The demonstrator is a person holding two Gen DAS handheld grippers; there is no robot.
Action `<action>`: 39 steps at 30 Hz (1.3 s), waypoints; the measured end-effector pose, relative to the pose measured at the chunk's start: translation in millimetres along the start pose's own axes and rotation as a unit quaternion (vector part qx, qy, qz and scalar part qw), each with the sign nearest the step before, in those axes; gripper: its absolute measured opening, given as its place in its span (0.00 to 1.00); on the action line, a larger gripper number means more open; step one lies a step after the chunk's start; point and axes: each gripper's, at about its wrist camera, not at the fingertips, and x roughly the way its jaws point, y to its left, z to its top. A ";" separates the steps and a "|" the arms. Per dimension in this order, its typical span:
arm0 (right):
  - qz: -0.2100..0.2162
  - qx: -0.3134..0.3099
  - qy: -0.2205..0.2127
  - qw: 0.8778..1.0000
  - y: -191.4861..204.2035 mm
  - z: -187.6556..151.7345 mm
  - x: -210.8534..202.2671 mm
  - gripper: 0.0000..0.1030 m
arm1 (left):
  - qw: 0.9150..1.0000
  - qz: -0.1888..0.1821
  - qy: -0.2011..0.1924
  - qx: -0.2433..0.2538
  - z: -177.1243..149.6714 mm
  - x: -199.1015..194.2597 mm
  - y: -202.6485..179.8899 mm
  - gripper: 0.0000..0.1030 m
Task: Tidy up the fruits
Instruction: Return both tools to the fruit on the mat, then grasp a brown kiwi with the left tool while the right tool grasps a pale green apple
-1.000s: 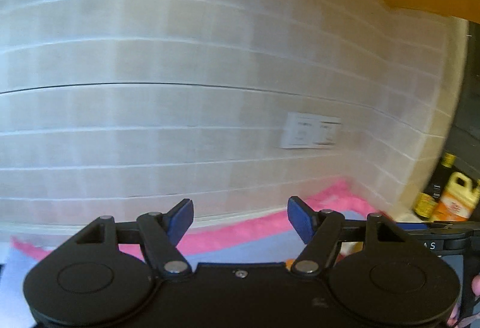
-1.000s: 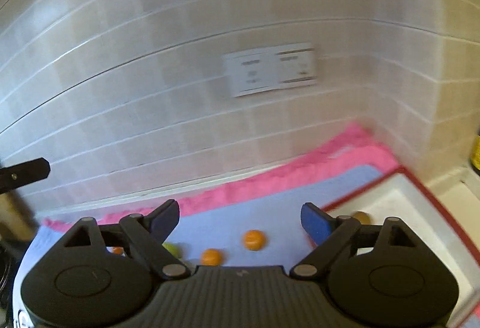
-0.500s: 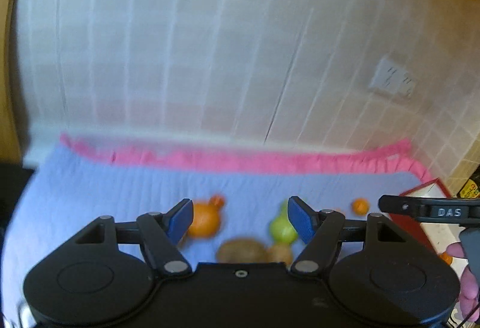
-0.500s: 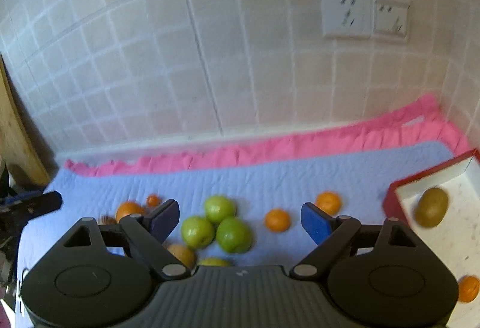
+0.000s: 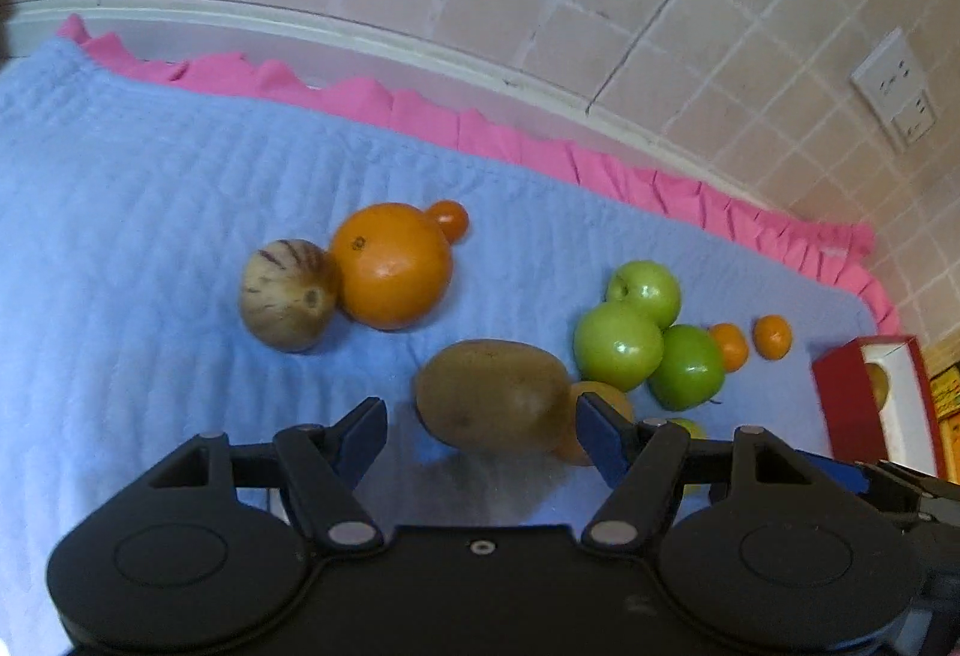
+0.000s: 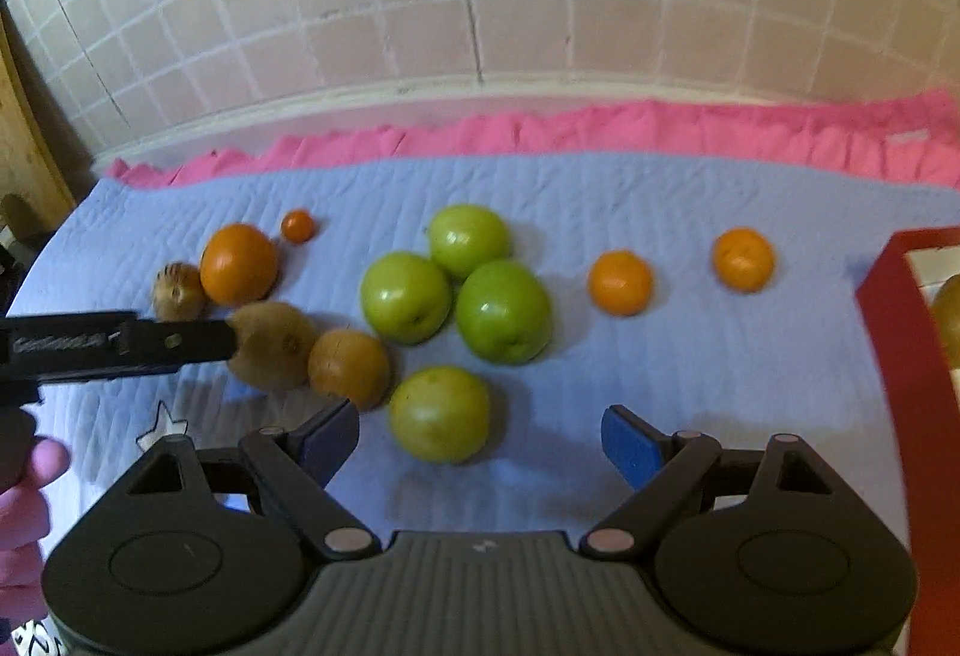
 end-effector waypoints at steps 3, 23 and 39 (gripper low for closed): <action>0.003 -0.007 0.008 1.000 4.3 -2.4 9.3 0.86 | 1.000 -0.001 0.011 0.001 2.9 12.5 -0.7 0.80; 0.024 -0.015 0.028 0.999 7.4 5.9 47.9 0.48 | 1.000 -0.017 0.013 0.004 4.5 34.9 -3.2 0.78; -0.022 0.005 -0.043 0.999 -12.7 8.8 -33.1 0.48 | 0.988 -0.023 -0.098 0.119 -6.4 -43.2 -68.9 0.78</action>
